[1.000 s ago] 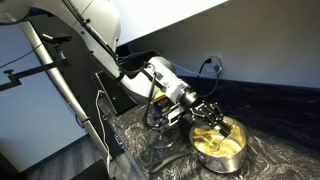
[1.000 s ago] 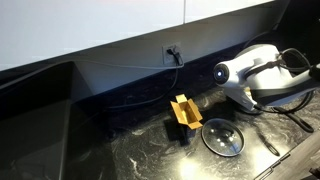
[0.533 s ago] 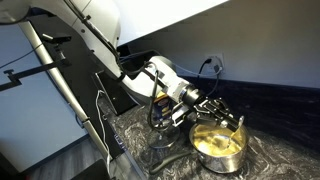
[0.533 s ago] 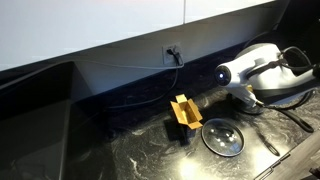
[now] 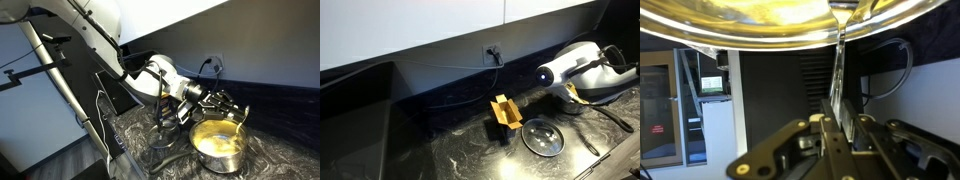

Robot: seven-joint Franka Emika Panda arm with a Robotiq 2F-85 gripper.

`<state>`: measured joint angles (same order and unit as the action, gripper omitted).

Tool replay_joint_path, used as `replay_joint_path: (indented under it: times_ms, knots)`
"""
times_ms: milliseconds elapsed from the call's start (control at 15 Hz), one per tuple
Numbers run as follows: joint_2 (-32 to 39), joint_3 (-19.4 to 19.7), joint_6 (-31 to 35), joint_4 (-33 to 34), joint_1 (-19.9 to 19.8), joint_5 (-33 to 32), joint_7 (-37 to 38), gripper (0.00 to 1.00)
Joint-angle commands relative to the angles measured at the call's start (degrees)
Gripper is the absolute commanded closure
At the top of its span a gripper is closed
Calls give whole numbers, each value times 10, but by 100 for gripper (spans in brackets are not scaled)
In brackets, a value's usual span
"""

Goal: Use the silver fork to stir the contents in the pot

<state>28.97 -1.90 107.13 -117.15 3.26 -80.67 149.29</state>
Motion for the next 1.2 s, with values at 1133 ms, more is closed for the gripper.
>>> replay_joint_path:
  times_ms: [1133]
  knots:
    - [-337, 38, 91, -189, -53, 172, -154, 96]
